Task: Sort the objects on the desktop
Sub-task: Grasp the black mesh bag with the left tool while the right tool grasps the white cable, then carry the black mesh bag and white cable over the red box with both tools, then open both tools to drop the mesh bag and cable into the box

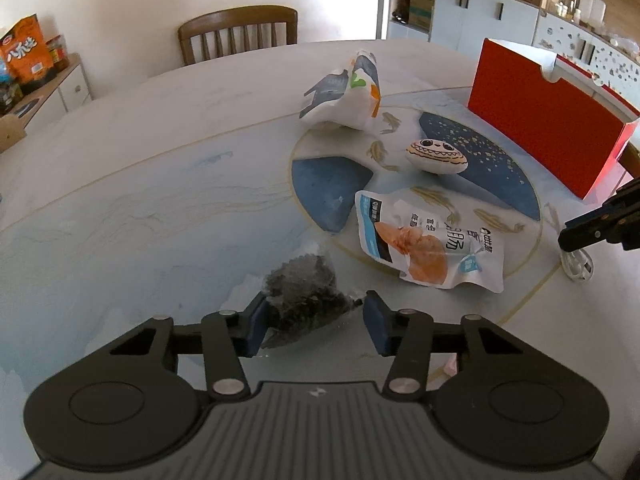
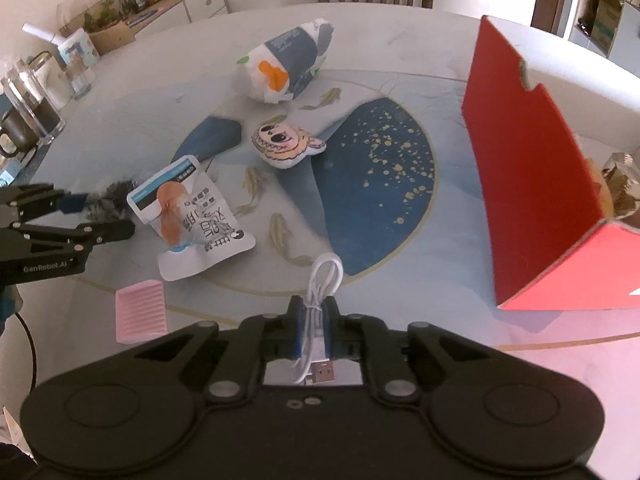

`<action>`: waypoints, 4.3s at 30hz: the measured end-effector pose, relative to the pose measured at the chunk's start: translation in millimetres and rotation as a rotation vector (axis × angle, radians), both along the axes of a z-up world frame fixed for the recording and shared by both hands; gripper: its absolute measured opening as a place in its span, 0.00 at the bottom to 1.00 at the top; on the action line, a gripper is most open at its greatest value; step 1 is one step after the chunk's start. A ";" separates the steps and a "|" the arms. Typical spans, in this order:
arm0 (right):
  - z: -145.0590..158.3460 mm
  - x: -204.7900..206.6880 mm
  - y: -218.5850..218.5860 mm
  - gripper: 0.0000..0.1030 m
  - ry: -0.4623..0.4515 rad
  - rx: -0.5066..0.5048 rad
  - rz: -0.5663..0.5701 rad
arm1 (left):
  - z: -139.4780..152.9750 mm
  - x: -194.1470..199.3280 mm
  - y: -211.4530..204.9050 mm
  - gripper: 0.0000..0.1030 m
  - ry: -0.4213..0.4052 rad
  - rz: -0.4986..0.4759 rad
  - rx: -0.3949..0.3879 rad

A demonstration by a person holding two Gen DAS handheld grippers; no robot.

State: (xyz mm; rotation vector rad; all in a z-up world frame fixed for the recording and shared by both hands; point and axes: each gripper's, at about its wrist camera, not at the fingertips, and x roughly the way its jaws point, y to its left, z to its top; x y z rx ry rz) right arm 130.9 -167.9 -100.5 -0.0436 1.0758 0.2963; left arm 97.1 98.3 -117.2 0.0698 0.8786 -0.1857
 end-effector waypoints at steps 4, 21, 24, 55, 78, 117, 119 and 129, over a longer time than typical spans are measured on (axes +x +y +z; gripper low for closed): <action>10.2 -4.7 -4.2 0.09 -0.016 0.014 0.009 | 5.2 -7.6 0.2 0.40 -0.006 0.009 -0.018; 47.8 -31.8 -32.2 0.09 -0.070 0.079 -0.036 | 45.1 -43.4 -17.7 0.33 -0.051 0.023 -0.090; 56.4 -36.4 -39.5 0.09 -0.083 0.089 -0.046 | 55.5 -46.8 -28.1 0.33 -0.067 0.010 -0.102; 125.7 -43.7 -174.1 0.09 -0.211 0.102 -0.144 | 124.4 -4.8 -204.8 0.33 -0.219 -0.250 -0.108; 126.9 16.4 -245.1 0.09 -0.233 0.084 -0.153 | 132.0 78.0 -292.8 0.33 -0.216 -0.311 -0.021; 44.8 67.9 -245.9 0.09 -0.005 0.041 -0.069 | 57.9 206.7 -376.4 0.35 0.063 -0.409 0.219; 40.9 67.9 -244.8 0.09 0.003 0.037 -0.066 | 52.4 209.5 -377.7 0.35 0.091 -0.413 0.224; 32.0 75.6 -241.1 0.09 0.024 0.039 -0.076 | 41.2 219.6 -383.8 0.35 0.169 -0.428 0.253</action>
